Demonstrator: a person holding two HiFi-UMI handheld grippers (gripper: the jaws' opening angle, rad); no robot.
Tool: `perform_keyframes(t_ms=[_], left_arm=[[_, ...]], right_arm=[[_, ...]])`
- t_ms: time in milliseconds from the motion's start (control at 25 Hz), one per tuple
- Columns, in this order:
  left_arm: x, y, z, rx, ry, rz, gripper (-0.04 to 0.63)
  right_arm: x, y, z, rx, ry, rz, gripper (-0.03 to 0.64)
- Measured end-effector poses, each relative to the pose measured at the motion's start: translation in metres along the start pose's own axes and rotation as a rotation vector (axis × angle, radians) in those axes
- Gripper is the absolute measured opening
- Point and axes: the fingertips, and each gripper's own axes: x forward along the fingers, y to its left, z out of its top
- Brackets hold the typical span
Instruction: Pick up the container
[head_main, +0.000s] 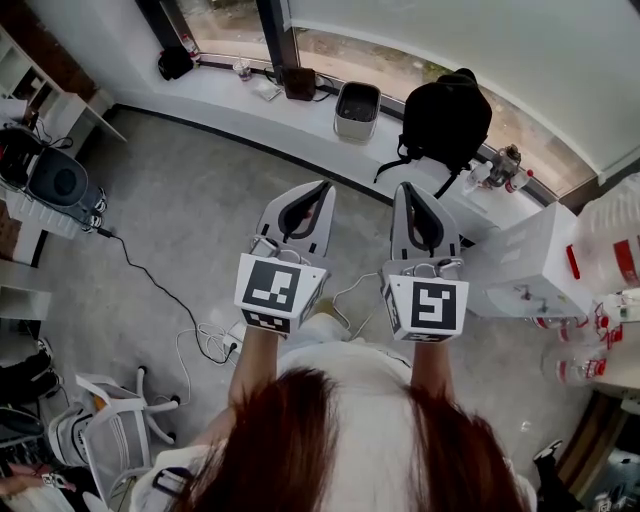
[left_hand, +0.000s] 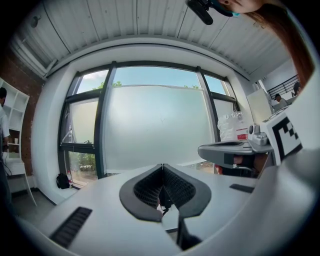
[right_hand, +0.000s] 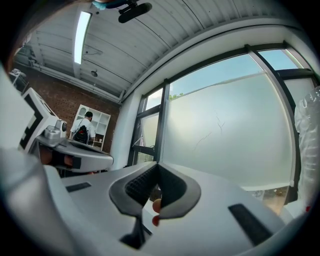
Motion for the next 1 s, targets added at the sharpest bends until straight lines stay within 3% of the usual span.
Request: perform_keyframes(t_ms=[400, 1000], left_arm=[[0.012, 0.059, 0.006, 0.003, -0.025, -0.027, 0.017], [0.049, 0.095, -0.010, -0.039, -0.012, -0.067, 0.017]], right_arm=[[0.048, 0.024, 0.010, -0.013, 0.001, -0.038, 0.023], [0.094, 0.033, -0.003, -0.036, 0.030, -0.056, 0.023]])
